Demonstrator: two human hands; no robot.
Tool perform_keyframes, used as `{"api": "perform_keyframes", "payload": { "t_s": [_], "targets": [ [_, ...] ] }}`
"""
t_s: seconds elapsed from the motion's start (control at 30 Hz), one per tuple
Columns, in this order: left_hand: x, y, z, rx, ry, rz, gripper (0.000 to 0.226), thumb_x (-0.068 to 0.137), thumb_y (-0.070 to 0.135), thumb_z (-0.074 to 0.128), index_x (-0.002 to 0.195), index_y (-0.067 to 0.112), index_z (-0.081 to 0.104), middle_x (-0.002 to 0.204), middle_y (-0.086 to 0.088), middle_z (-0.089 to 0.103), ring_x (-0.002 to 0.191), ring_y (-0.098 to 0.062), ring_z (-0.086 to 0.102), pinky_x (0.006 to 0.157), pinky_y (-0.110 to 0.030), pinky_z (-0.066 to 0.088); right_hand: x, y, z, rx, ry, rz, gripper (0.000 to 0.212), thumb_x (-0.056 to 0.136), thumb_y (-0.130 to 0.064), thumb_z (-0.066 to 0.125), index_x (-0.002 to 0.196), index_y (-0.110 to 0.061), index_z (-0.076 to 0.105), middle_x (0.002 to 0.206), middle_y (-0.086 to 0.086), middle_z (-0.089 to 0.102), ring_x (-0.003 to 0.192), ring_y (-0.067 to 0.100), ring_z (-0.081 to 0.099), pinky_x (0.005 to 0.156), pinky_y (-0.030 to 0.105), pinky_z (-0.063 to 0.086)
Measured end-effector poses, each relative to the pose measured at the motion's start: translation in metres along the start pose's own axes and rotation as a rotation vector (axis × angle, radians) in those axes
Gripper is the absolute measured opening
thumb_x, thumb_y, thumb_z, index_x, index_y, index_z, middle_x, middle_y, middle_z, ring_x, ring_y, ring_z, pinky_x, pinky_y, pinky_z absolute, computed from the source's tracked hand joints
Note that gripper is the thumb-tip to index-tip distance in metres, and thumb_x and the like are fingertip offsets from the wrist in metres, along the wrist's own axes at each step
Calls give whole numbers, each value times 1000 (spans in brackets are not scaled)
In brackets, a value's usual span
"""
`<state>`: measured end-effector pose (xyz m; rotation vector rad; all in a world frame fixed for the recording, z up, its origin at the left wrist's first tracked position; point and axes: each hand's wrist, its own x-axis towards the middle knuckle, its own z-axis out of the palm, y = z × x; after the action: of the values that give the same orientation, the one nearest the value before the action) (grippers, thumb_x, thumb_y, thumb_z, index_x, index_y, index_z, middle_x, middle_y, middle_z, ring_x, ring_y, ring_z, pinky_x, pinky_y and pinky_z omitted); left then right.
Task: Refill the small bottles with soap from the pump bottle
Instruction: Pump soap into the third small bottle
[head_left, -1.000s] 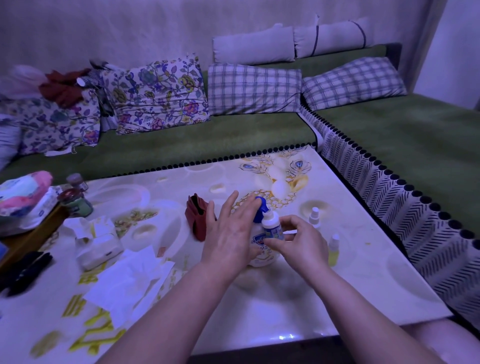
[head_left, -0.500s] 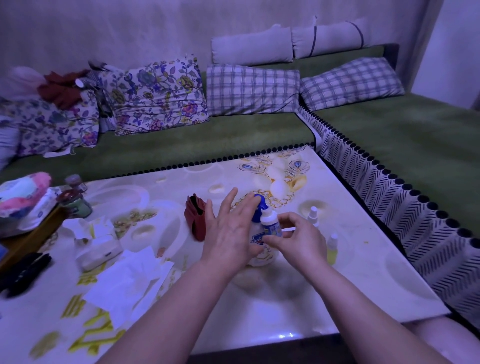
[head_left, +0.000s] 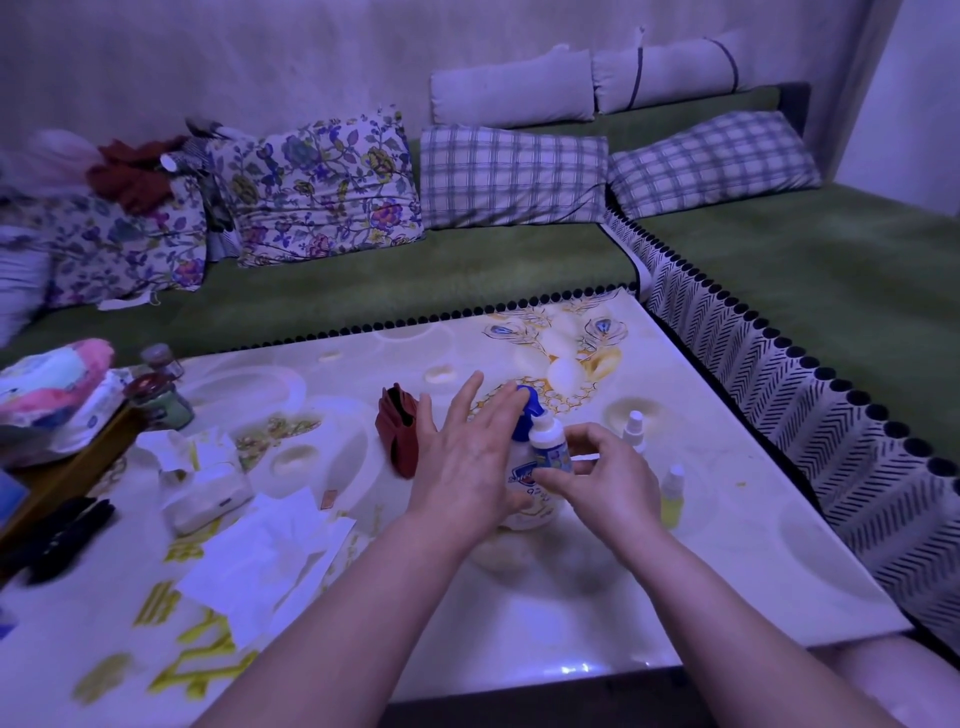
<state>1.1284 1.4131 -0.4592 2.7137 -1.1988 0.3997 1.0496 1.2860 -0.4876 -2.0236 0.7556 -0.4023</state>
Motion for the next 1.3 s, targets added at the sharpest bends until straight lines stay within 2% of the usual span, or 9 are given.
{"api": "perform_keyframes", "payload": {
  "t_s": [0.3,0.37,0.5,0.6,0.7,1.0,1.3],
  "targets": [
    [1,-1,-4,24,48,48,87,68,49,74,141,30,30,150,16,33,146,-18,6,111,-51,-2,1,3,2,-10,-7,9,36,63,-39,81,94,-33,64,85,-22,70,80,-5,65,77,27,49],
    [1,-2,-1,17,54,54,87,66,47,76,140,29,33,148,14,37,146,-20,10,111,-52,1,1,5,3,-13,-7,10,35,63,-39,81,93,-33,64,84,-22,69,79,-5,65,77,27,49],
    [-2,-4,9,35,36,52,92,61,49,80,138,28,35,145,12,43,143,-23,20,110,-56,17,0,11,5,-28,-11,13,34,64,-38,81,93,-34,63,86,-24,68,78,-6,65,72,24,47],
    [0,-4,8,37,44,49,89,60,48,80,136,28,37,143,13,45,144,-23,19,110,-57,14,1,12,5,-22,-14,16,34,63,-38,81,92,-33,63,84,-23,69,78,-6,65,70,23,45],
    [2,-3,3,27,45,46,85,63,49,77,135,30,37,142,16,44,145,-20,12,111,-56,7,2,9,4,-19,-18,16,34,63,-38,81,92,-34,63,84,-22,69,78,-7,65,70,23,45],
    [5,1,-6,-8,8,22,86,70,54,70,142,34,26,150,21,28,146,-15,0,113,-56,1,4,0,-3,0,-11,6,34,64,-37,81,93,-34,64,83,-21,69,80,-4,65,73,25,47],
    [2,-2,3,-1,60,36,88,66,48,76,141,28,34,148,15,37,145,-19,16,110,-61,12,3,2,0,3,0,9,36,62,-38,82,93,-34,64,84,-23,69,80,-4,64,75,26,48]
  ]
}}
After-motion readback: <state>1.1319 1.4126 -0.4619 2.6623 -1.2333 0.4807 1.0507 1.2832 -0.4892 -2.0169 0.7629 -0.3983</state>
